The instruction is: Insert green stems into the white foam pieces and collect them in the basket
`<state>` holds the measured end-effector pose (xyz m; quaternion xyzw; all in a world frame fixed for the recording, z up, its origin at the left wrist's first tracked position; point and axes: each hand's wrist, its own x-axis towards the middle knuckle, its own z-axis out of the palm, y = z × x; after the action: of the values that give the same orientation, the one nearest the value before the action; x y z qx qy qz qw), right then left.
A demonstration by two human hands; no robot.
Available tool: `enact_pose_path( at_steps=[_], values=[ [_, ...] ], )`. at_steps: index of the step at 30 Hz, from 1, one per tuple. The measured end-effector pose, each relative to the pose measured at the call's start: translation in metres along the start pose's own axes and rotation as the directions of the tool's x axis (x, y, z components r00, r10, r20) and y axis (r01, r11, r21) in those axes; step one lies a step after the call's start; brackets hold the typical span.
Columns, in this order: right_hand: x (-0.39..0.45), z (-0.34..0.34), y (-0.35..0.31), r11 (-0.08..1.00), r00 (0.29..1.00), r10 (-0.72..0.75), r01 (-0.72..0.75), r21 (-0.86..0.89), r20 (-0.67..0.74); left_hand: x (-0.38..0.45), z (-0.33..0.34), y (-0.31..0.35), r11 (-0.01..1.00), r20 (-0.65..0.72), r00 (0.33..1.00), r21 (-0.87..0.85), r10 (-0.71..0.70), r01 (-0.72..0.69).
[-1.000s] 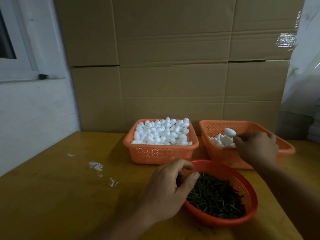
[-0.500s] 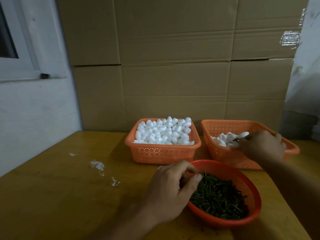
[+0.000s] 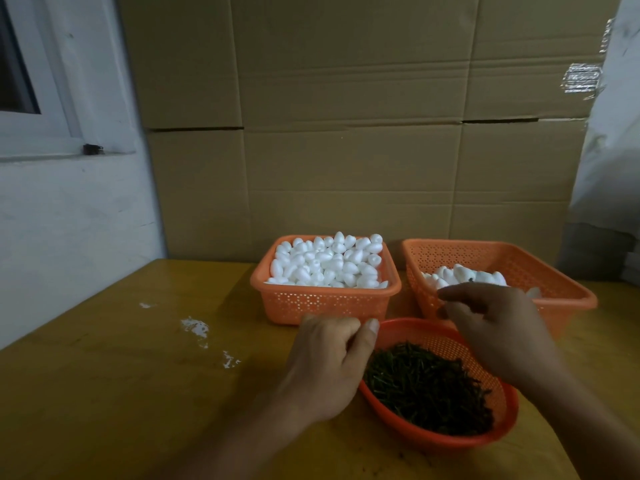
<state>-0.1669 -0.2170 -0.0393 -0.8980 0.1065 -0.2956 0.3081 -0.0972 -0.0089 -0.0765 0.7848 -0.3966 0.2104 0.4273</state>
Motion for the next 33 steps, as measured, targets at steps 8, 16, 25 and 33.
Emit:
enact_pose_path(
  at_steps=[8, 16, 25, 33],
  values=[
    [-0.032, 0.011, -0.015, 0.972, 0.989, -0.085, 0.11, -0.208, 0.124, 0.048, -0.028, -0.032, 0.963, -0.008, 0.974, 0.149, -0.228, 0.226],
    [-0.036, 0.011, -0.018, 0.974, 0.99, -0.136, 0.139, -0.179, 0.029, 0.135, -0.039, -0.101, 0.789, 0.238, 0.916, 0.602, -0.324, 0.123],
    [-0.035, 0.013, -0.013, 0.973, 0.987, -0.159, 0.161, -0.165, 0.029, 0.155, -0.032, -0.117, 0.663, 0.464, 0.803, 0.739, -0.375, -0.118],
    [-0.035, 0.013, -0.012, 0.972, 0.989, -0.144, 0.149, -0.183, 0.039, 0.154, -0.029, -0.112, 0.572, 0.471, 0.759, 0.804, -0.449, -0.16]
  ],
)
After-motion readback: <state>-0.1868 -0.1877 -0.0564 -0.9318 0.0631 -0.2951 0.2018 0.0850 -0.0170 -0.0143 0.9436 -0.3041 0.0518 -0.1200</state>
